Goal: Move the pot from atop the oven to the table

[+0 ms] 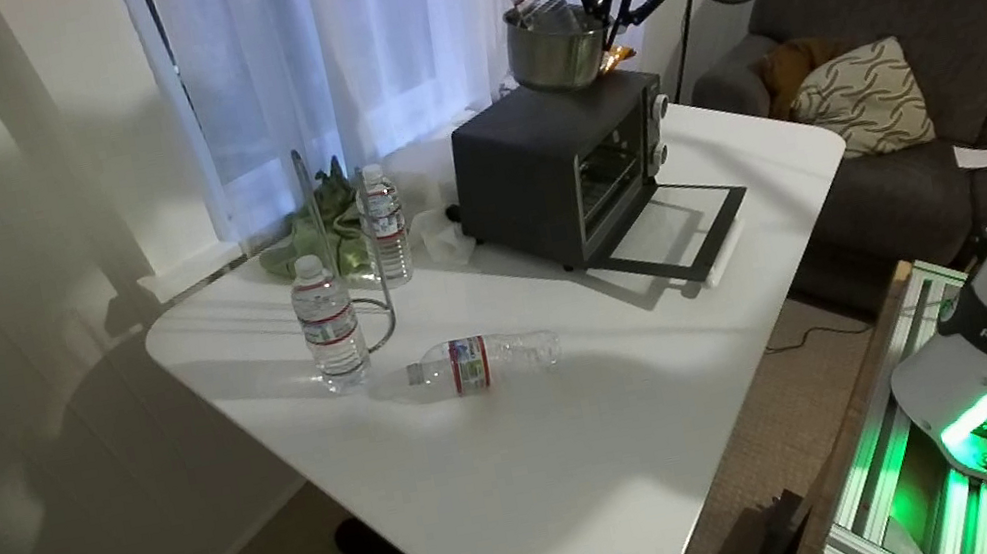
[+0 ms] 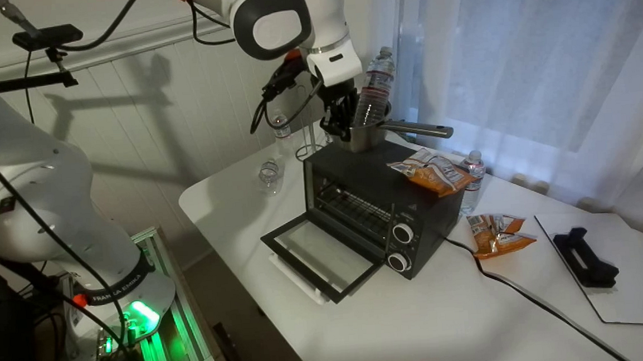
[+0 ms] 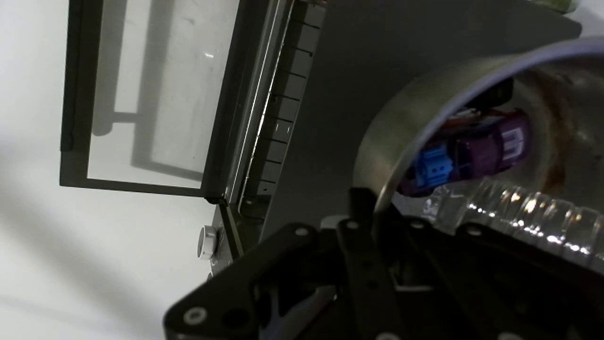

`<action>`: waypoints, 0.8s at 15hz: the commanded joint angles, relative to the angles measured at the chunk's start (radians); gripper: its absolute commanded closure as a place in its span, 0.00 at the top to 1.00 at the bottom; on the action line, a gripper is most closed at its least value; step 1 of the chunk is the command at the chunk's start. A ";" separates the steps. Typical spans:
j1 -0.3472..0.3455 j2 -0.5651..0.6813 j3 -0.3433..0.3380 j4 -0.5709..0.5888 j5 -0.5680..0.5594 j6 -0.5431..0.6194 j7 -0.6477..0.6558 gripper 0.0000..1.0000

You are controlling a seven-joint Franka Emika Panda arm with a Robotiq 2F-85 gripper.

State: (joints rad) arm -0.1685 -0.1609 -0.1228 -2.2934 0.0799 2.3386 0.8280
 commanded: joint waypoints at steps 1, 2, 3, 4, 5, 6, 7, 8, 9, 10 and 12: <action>-0.018 -0.109 0.004 -0.012 -0.005 -0.034 0.026 0.02; -0.024 -0.118 0.003 -0.007 -0.008 -0.053 0.033 0.02; -0.033 -0.127 0.001 0.000 -0.010 -0.075 0.042 0.02; -0.044 -0.133 -0.001 0.007 -0.014 -0.092 0.053 0.02; -0.057 -0.140 -0.005 0.015 -0.016 -0.118 0.065 0.02; -0.069 -0.143 -0.009 0.023 -0.017 -0.138 0.077 0.02; -0.084 -0.143 -0.016 0.035 -0.013 -0.169 0.097 0.02; -0.099 -0.142 -0.022 0.046 -0.012 -0.192 0.123 0.02; -0.118 -0.137 -0.031 0.058 -0.014 -0.206 0.155 0.02; -0.136 -0.134 -0.042 0.068 -0.017 -0.218 0.184 0.02; -0.169 -0.124 -0.066 0.086 -0.021 -0.235 0.233 0.02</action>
State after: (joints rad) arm -0.2987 -0.2615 -0.1632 -2.2597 0.0720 2.1395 0.9755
